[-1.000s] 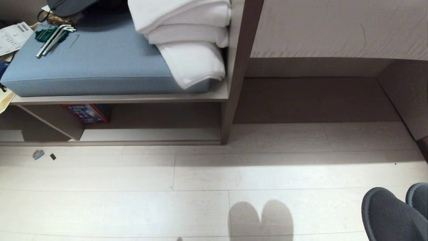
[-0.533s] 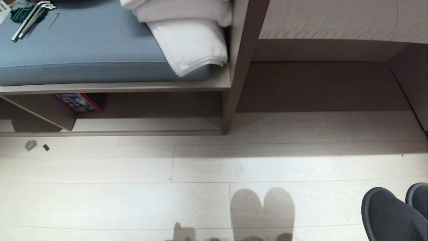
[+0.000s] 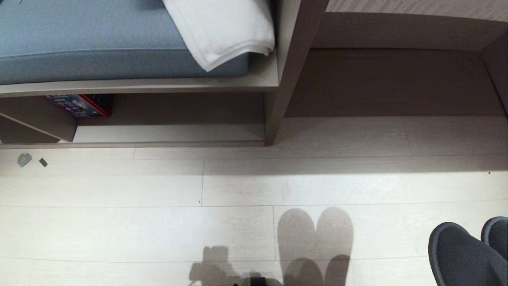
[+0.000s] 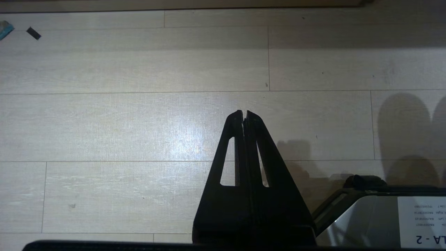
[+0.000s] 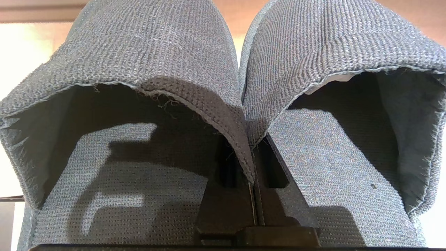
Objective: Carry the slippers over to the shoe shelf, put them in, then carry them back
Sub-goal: Place the slippers on the floor
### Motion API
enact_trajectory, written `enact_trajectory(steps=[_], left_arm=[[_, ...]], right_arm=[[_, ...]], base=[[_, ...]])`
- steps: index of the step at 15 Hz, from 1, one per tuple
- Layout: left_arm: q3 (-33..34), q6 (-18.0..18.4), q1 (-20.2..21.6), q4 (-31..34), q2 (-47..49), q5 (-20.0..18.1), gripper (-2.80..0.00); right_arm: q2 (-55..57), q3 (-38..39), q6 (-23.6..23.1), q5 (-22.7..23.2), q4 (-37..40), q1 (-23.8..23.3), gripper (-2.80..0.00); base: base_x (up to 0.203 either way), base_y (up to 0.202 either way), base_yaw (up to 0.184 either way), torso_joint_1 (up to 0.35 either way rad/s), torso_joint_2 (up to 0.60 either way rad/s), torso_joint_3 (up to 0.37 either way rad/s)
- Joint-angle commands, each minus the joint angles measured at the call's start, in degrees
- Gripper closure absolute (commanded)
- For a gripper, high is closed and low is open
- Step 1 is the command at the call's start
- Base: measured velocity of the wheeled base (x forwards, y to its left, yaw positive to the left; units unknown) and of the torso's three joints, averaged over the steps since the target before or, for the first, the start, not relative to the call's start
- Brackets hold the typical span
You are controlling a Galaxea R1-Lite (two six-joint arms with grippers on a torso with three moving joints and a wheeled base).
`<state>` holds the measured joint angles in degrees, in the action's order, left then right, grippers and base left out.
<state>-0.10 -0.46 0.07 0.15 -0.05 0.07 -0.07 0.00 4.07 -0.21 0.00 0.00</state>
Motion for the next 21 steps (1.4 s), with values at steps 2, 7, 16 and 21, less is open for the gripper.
enact_trajectory(steps=[2,7,16,21], left_arm=[[0.01,-0.06,0.01,0.03,0.05,0.01,0.0],[0.01,-0.06,0.01,0.03,0.05,0.01,0.0],[0.01,0.02,0.01,0.03,0.05,0.01,0.0],[0.01,0.02,0.01,0.03,0.05,0.01,0.0]], right_arm=[[-0.01,0.0,0.67,-0.05,0.0,0.0,0.0],[-0.01,0.0,0.29,-0.62,0.03,0.0,0.0],[-0.01,0.0,-0.29,-0.58,0.0,0.0,0.0],[-0.01,0.0,-0.29,-0.58,0.0,0.0,0.0]], base=[[0.0,0.0,0.0,0.003,0.0,-0.202],[0.0,0.0,0.0,0.002,0.0,-0.199],[0.0,0.0,0.0,0.0,0.0,-0.196],[0.0,0.0,0.0,0.004,0.0,-0.198]])
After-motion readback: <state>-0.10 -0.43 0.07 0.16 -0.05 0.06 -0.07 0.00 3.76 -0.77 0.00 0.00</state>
